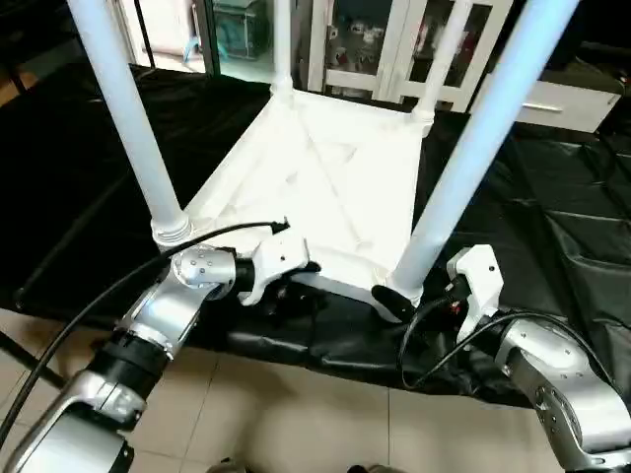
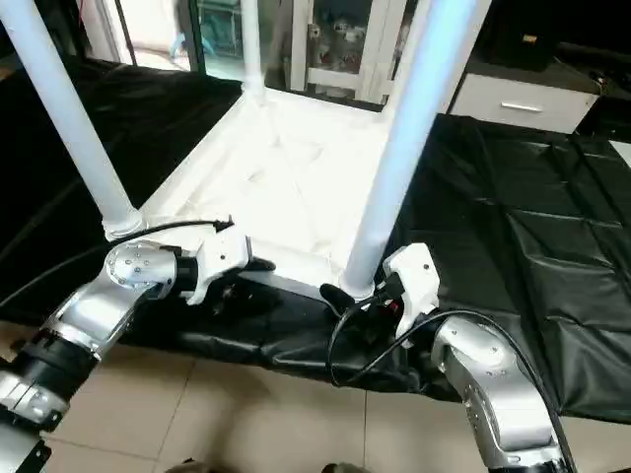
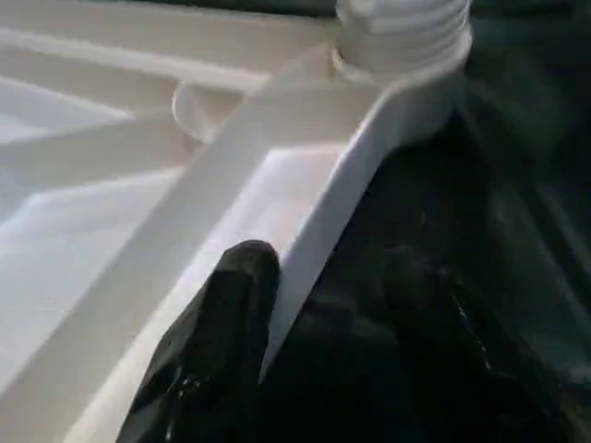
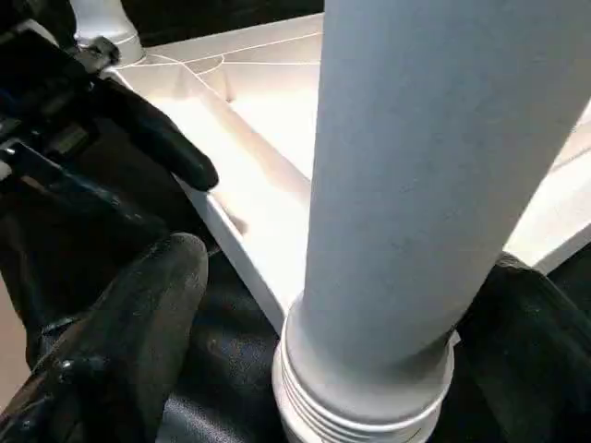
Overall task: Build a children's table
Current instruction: Rotate table base
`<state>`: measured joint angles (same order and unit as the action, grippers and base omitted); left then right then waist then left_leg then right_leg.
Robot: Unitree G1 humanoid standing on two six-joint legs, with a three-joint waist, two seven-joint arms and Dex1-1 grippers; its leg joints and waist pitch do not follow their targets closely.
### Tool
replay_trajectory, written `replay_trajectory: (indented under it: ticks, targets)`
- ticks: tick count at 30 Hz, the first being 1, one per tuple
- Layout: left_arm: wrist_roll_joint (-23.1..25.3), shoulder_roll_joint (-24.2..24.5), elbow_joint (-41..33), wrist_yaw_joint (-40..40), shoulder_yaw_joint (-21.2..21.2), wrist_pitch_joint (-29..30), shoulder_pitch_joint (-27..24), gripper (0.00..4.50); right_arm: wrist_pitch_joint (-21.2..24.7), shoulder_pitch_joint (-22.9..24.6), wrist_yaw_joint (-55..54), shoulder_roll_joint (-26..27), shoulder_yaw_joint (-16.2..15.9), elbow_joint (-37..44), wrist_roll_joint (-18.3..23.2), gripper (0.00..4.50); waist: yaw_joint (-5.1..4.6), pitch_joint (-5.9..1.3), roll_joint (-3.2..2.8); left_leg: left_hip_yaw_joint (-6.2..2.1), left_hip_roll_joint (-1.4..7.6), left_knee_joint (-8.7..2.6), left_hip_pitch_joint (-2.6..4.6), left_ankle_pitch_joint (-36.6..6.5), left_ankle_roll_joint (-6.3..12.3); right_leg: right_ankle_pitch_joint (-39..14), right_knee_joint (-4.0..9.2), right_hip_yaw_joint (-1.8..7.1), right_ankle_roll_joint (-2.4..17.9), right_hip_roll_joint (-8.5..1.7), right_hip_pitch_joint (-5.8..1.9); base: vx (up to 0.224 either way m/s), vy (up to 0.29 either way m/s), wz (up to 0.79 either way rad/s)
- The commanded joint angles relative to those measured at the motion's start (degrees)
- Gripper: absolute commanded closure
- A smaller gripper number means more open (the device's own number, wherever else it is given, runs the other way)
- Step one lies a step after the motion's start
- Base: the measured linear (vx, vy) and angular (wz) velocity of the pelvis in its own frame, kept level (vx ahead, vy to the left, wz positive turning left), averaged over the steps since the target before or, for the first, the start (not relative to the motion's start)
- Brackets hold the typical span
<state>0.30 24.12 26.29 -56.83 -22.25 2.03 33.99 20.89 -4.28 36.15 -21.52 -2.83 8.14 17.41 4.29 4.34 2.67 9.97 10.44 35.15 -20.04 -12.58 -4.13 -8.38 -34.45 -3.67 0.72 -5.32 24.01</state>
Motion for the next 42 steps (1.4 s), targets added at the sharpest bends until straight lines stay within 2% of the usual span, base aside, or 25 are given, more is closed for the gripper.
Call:
replay_trajectory:
  ticks: [1, 2, 4, 5, 6, 9, 10, 12, 16, 18, 19, 20, 21, 24, 25, 26, 29, 32, 39, 42]
  targets:
    - [2.16, -0.67, 2.18, 0.35, -0.46, -1.93, 1.82, 2.26, -0.62, -0.43, 0.43, -0.3, -0.06, -0.24, 0.08, 0.28, 0.04, -4.47, -0.5, -0.61, 2.33, -4.9, 0.06, -9.45, 0.74, -16.87, 3.69, 2.57, 9.22, -3.18, -3.28, 0.0, 0.0, 0.0]
    - [2.41, -0.95, 2.85, 0.78, -0.39, -2.16, 2.19, 2.26, -0.61, -0.38, 0.42, -0.29, -0.03, -0.17, 0.08, 0.28, 0.0, -4.49, -0.31, -0.6, 2.34, -4.87, 0.1, -9.4, 0.49, -16.39, 3.7, 2.55, 9.11, -3.11, -3.21, 0.0, 0.0, 0.0]
    - [2.56, -1.98, 5.12, 1.49, -0.42, -3.12, 3.62, 2.26, -0.55, -0.08, 0.3, -0.32, 0.04, 0.19, 0.09, 0.28, 0.01, -4.52, -0.61, -0.58, 2.26, -4.86, 0.04, -8.97, 0.46, -14.86, 3.61, 2.55, 9.59, -2.95, -3.2, 0.0, 0.0, 0.0]
    - [2.53, -2.22, 5.87, 1.58, -0.51, -3.5, 4.07, 2.26, -0.53, -0.01, 0.26, -0.29, 0.04, 0.29, 0.07, 0.28, 0.1, -4.63, -0.44, -0.59, 2.23, -4.78, 0.04, -8.86, 0.45, -13.89, 3.48, 2.56, 9.92, -2.98, -3.33, 0.0, 0.0, 0.0]
    - [2.68, -2.57, 6.89, 1.8, -0.63, -4.27, 4.79, 2.26, -0.51, 0.14, 0.21, -0.31, 0.07, 0.46, 0.05, 0.28, 0.15, -4.66, -0.59, -0.59, 2.17, -4.78, -0.06, -8.54, 0.59, -13.23, 3.51, 2.52, 10.13, -2.97, -3.42, 0.0, 0.0, 0.0]
    - [3.18, -3.43, 9.53, 1.77, -0.43, -6.02, 6.33, 2.26, -0.53, 0.52, 0.24, -0.38, 0.24, 0.77, 0.04, 0.28, 0.27, -4.77, -0.47, -0.66, 2.22, -4.7, -0.09, -8.0, 0.87, -12.34, 3.33, 2.48, 10.52, -3.04, -3.54, 0.0, 0.0, 0.0]
    - [3.54, -3.49, 10.48, 1.64, -0.48, -6.45, 6.79, 2.26, -0.55, 0.65, 0.21, -0.41, 0.28, 0.86, 0.01, 0.28, 0.28, -4.78, -0.82, -0.67, 2.23, -4.7, -0.04, -7.88, 0.84, -11.97, 3.26, 2.49, 10.72, -3.01, -3.5, 0.0, 0.0, 0.0]
    - [4.37, -3.48, 12.15, 1.48, -0.66, -7.01, 7.57, 2.26, -0.54, 0.83, 0.19, -0.47, 0.38, 1.01, 0.03, 0.28, 0.26, -4.83, -0.59, -0.66, 2.17, -4.65, -0.14, -7.55, 1.08, -11.21, 3.23, 2.47, 10.81, -2.96, -3.65, 0.0, 0.0, 0.0]
    - [7.22, -2.11, 16.03, -0.95, -2.88, -5.8, 9.1, 2.26, -0.5, 1.11, 0.28, -0.69, 0.52, 1.27, 0.08, 0.28, 0.24, -4.77, -0.66, -0.67, 2.15, -4.71, -0.12, -7.82, 1.26, -12.32, 3.42, 2.52, 10.46, -3.0, -3.62, 0.0, 0.0, 0.0]
    - [7.9, -1.32, 16.43, -2.46, -3.76, -4.71, 9.27, 2.26, -0.47, 1.22, 0.37, -0.81, 0.57, 1.38, 0.12, 0.28, 0.27, -4.73, -0.78, -0.71, 2.35, -4.81, 0.04, -8.64, 0.76, -12.92, 3.42, 2.5, 11.0, -3.12, -3.51, 0.0, 0.0, 0.0]
    - [8.05, -1.14, 16.94, -3.02, -3.88, -4.37, 9.46, 2.26, -0.47, 1.26, 0.4, -0.85, 0.6, 1.4, 0.13, 0.28, 0.25, -4.73, -0.79, -0.75, 2.34, -4.81, -0.01, -8.72, 0.68, -12.78, 3.37, 2.48, 11.1, -3.11, -3.57, 0.0, 0.0, 0.0]
    - [8.02, -1.11, 17.34, -3.21, -3.75, -4.28, 9.71, 2.54, -0.51, 1.29, 0.43, -0.91, 0.66, 1.39, 0.14, 0.28, 0.21, -4.69, -0.7, -0.68, 2.28, -4.8, -0.01, -8.93, 0.71, -12.85, 3.42, 2.48, 11.17, -3.06, -3.55, 0.0, 0.0, 0.0]
    - [8.03, -1.26, 17.91, -3.24, -3.49, -4.52, 9.97, 2.63, -0.55, 1.3, 0.45, -0.94, 0.71, 1.37, 0.15, 0.28, 0.25, -4.72, -0.7, -0.7, 2.27, -4.78, -0.07, -8.88, 0.81, -13.0, 3.41, 2.51, 11.26, -3.16, -3.65, 0.0, 0.0, 0.0]
    - [8.18, -2.05, 19.36, -2.19, -2.27, -4.32, 11.01, 2.68, -0.63, 1.18, 0.28, -0.8, 0.77, 1.28, 0.13, 0.28, 0.25, -4.83, -0.78, -0.65, 2.15, -4.67, -0.2, -8.39, 1.2, -13.13, 3.44, 2.51, 11.18, -3.14, -3.71, 0.0, 0.0, 0.0]
    - [8.16, -2.09, 19.39, -2.13, -2.22, -4.27, 11.04, 2.68, -0.64, 1.17, 0.27, -0.79, 0.77, 1.27, 0.13, 0.28, 0.26, -4.84, -0.76, -0.63, 2.15, -4.65, -0.19, -8.37, 1.22, -13.22, 3.48, 2.5, 11.18, -3.14, -3.7, 0.0, 0.0, 0.0]
    - [7.66, -2.55, 19.38, -1.54, -1.58, -3.33, 11.29, 3.0, -0.69, 1.12, 0.21, -0.74, 0.8, 1.24, 0.11, 0.28, 0.27, -4.83, -0.81, -0.64, 2.16, -4.65, -0.18, -8.39, 1.28, -13.42, 3.51, 2.48, 11.21, -3.16, -3.67, 0.0, 0.0, 0.0]
    - [7.33, -2.75, 19.07, -1.44, -1.26, -2.64, 11.34, 3.07, -0.7, 1.09, 0.21, -0.72, 0.82, 1.2, 0.14, 0.28, 0.3, -4.77, -0.87, -0.65, 2.28, -4.75, -0.06, -9.14, 1.28, -14.53, 3.67, 2.44, 11.18, -3.17, -3.53, 0.0, 0.0, 0.0]
    - [7.54, -2.56, 17.2, -1.94, -1.35, 0.05, 10.3, 3.39, -0.85, 1.08, 0.26, -0.72, 0.78, 0.91, 0.03, 0.28, 0.18, -4.85, -0.78, -0.78, 2.3, -4.81, -0.33, -8.82, 1.08, -14.42, 3.5, 2.41, 11.04, -3.27, -3.8, 0.0, 0.0, 0.0]
    - [8.39, -2.17, 13.23, -1.68, -2.13, 4.28, 7.18, 3.65, -1.02, 0.89, -0.04, -0.77, 1.09, 0.48, -0.16, 0.28, -0.52, -4.89, -0.86, -0.71, 2.3, -4.69, -0.36, -7.78, 2.12, -13.0, 3.45, 2.36, 11.9, -3.11, -3.69, 0.0, 0.0, 0.0]
    - [8.34, -2.12, 11.68, -1.07, -1.73, 6.19, 6.13, 3.74, -1.07, 0.77, -0.17, -0.76, 1.17, 0.38, -0.21, 0.28, -0.66, -4.81, -0.82, -0.65, 2.28, -4.7, -0.36, -8.51, 2.15, -14.3, 3.6, 2.39, 11.74, -3.15, -3.7, 0.0, 0.0, 0.0]
